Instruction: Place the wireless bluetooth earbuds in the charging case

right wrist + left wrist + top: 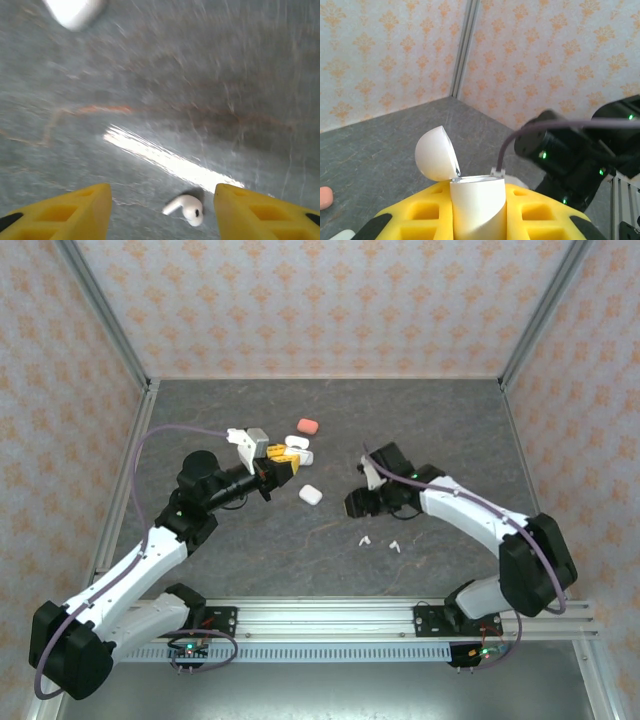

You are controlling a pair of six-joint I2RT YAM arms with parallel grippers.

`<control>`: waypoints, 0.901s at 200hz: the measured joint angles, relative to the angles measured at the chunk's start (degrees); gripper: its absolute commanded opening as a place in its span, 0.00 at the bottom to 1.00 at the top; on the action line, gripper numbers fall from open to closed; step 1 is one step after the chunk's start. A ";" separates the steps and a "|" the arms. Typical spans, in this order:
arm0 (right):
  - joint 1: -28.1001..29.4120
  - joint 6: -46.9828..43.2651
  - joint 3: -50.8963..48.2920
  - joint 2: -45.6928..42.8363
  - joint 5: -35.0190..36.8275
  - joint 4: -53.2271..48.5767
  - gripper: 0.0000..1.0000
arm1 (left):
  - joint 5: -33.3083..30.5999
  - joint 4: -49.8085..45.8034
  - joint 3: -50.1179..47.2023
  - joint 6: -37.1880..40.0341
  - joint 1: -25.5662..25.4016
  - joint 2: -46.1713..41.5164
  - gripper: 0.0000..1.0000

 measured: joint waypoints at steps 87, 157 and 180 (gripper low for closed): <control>0.37 2.40 -2.51 6.32 2.05 0.46 0.41 | -0.09 -0.61 0.00 0.39 0.00 0.02 0.00; 0.50 3.15 -2.71 6.38 2.14 0.48 0.33 | -0.07 -1.77 0.00 0.37 0.00 1.18 0.00; 0.90 3.61 -2.71 6.36 2.36 0.50 0.33 | -0.09 -1.95 0.00 0.37 0.00 1.18 0.00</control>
